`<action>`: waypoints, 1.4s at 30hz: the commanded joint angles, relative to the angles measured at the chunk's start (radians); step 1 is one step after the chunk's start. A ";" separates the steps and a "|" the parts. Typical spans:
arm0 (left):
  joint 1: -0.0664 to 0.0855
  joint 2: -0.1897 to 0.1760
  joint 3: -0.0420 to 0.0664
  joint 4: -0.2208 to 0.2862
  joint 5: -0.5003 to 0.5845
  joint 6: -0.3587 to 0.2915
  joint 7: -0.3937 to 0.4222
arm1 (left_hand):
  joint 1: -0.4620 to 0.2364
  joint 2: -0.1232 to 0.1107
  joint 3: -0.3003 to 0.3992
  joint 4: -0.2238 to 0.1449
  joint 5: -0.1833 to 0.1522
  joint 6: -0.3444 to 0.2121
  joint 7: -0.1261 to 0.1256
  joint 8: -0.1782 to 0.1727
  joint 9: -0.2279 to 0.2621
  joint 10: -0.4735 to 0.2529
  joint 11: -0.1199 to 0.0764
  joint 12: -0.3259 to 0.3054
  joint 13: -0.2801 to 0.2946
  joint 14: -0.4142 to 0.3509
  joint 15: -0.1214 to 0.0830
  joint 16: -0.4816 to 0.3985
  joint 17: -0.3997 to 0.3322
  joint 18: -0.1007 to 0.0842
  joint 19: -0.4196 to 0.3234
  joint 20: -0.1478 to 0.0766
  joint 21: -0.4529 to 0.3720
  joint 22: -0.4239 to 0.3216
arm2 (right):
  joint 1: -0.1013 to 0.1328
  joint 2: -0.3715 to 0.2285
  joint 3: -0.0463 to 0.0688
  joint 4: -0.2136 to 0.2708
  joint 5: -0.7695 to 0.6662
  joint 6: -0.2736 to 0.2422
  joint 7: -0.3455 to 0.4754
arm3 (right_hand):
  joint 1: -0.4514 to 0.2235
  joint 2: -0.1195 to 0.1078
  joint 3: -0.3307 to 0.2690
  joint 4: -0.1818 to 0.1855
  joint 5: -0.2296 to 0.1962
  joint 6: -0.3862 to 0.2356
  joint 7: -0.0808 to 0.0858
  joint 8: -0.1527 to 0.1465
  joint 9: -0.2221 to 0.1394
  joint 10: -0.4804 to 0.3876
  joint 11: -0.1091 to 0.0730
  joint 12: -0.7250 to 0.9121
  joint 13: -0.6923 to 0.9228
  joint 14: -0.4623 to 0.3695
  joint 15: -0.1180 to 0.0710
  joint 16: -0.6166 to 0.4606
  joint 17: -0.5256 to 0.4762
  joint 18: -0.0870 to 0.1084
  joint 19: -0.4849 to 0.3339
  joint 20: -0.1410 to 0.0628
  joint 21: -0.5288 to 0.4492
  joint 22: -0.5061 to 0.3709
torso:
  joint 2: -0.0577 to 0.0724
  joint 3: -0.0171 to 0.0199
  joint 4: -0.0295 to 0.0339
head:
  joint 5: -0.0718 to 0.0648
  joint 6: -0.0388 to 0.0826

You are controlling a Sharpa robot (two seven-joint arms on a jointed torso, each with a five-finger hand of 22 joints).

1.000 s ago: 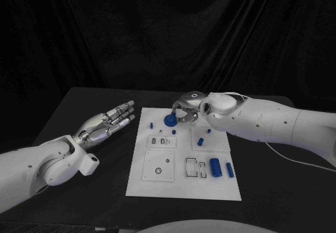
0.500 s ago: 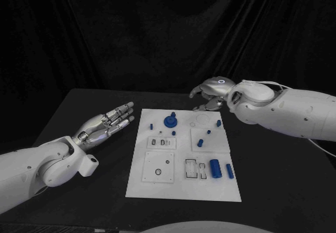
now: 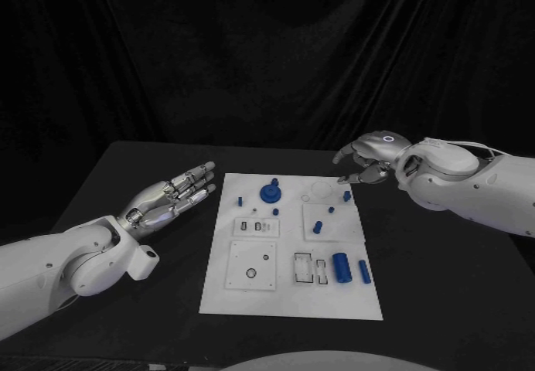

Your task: Assemble the parts on the task board

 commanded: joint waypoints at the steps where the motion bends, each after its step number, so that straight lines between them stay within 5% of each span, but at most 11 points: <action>1: 0.001 0.004 0.001 0.001 0.002 0.013 0.011 | 0.009 0.000 0.007 -0.002 0.005 0.002 0.007 0.001 0.001 -0.002 0.006 -0.007 -0.001 -0.002 0.008 -0.004 -0.001 -0.001 -0.001 0.008 -0.006 -0.002 | -0.016 -0.013 0.001 -0.002 0.005 -0.042 0.006 | 0.011 -0.004 0.003 0.000 0.004 0.002 -0.003 -0.001 -0.004 0.105 -0.001 0.004 0.263 0.082 -0.008 0.005 0.132 -0.008 0.076 -0.008 0.006 0.243 | 0.001 0.0009 -0.0009 | 0.004 0.002; 7: 0.001 0.006 0.001 -0.001 0.001 0.016 0.010 | 0.009 0.000 0.007 -0.002 0.005 0.002 0.007 0.001 0.001 -0.002 0.006 -0.007 -0.001 -0.002 0.008 -0.004 -0.001 -0.001 -0.001 0.008 -0.006 -0.002 | -0.044 -0.028 0.000 -0.016 0.005 -0.036 0.018 | 0.011 -0.006 0.001 0.003 0.007 -0.005 0.001 -0.009 -0.009 0.105 0.001 0.004 0.263 0.082 -0.008 0.005 0.130 -0.008 0.076 -0.008 0.006 0.243 | 0.001 0.0019 -0.0022 | 0.001 -0.002; 13: 0.000 0.007 0.001 -0.003 0.001 0.017 0.010 | 0.011 0.000 0.008 -0.003 0.007 0.001 0.007 0.001 0.001 -0.002 0.006 -0.007 -0.001 -0.002 0.008 -0.004 -0.001 -0.001 -0.001 0.009 -0.006 -0.002 | -0.067 -0.035 0.000 -0.026 0.005 -0.025 0.013 | 0.004 -0.004 -0.002 0.005 0.002 -0.008 0.002 -0.013 -0.013 0.105 0.002 0.004 0.263 0.081 -0.007 0.003 0.127 -0.007 0.075 -0.008 0.004 0.243 | 0.003 0.0025 0.0030 | -0.008 0.000; 21: 0.000 0.005 0.001 -0.003 0.001 0.019 0.010 | 0.012 0.000 0.010 -0.004 0.009 0.002 0.007 0.001 0.001 -0.002 0.006 -0.007 -0.001 -0.002 0.009 -0.004 -0.001 -0.001 -0.001 0.010 -0.006 -0.002 | -0.084 -0.021 0.000 -0.058 0.005 -0.017 -0.005 | 0.037 0.009 0.009 -0.005 0.067 -0.008 0.013 -0.026 -0.027 0.105 0.012 0.004 0.263 0.082 -0.003 0.007 0.131 -0.007 0.075 -0.004 0.004 0.243 | 0.002 0.0006 0.0004 | -0.004 -0.002; 27: 0.000 0.003 0.001 -0.004 0.001 0.019 0.010 | 0.012 0.000 0.010 -0.004 0.010 0.002 0.008 0.001 0.001 -0.002 0.006 -0.007 -0.001 -0.002 0.009 -0.004 -0.001 -0.001 -0.001 0.010 -0.006 -0.002 | -0.092 -0.008 0.000 -0.080 0.005 -0.021 -0.008 | 0.045 0.011 0.011 -0.007 0.077 -0.006 0.015 -0.026 -0.028 0.105 0.013 0.004 0.263 0.081 -0.002 0.007 0.131 -0.007 0.075 -0.003 0.003 0.243 | 0.002 0.0020 0.0011 | -0.004 -0.002; 33: -0.001 0.003 0.001 -0.004 0.001 0.020 0.010 | 0.013 0.000 0.011 -0.004 0.011 0.002 0.008 0.001 0.001 -0.002 0.006 -0.007 -0.001 -0.002 0.009 -0.004 -0.001 -0.001 -0.001 0.010 -0.006 -0.002 | -0.099 0.002 0.000 -0.093 0.005 -0.021 -0.010 | 0.069 0.018 0.014 -0.015 0.155 0.018 0.025 -0.022 -0.029 0.105 0.021 0.004 0.263 0.081 0.004 0.008 0.129 -0.006 0.073 0.002 -0.001 0.241 | 0.000 0.0028 0.0009 | -0.002 -0.003; 42: -0.001 0.005 0.001 -0.007 0.001 0.023 0.011 | 0.013 0.000 0.012 -0.005 0.011 0.001 0.008 0.001 0.001 -0.002 0.006 -0.007 -0.001 -0.002 0.009 -0.004 -0.001 -0.001 -0.001 0.010 -0.006 -0.002 | -0.111 0.017 0.000 -0.111 0.005 -0.021 -0.025 | 0.071 0.019 0.011 -0.015 0.150 0.046 0.030 -0.008 -0.017 0.105 0.026 0.004 0.263 0.080 0.007 0.009 0.128 -0.006 0.073 0.005 -0.002 0.241 | 0.001 0.0020 0.0034 | -0.008 -0.003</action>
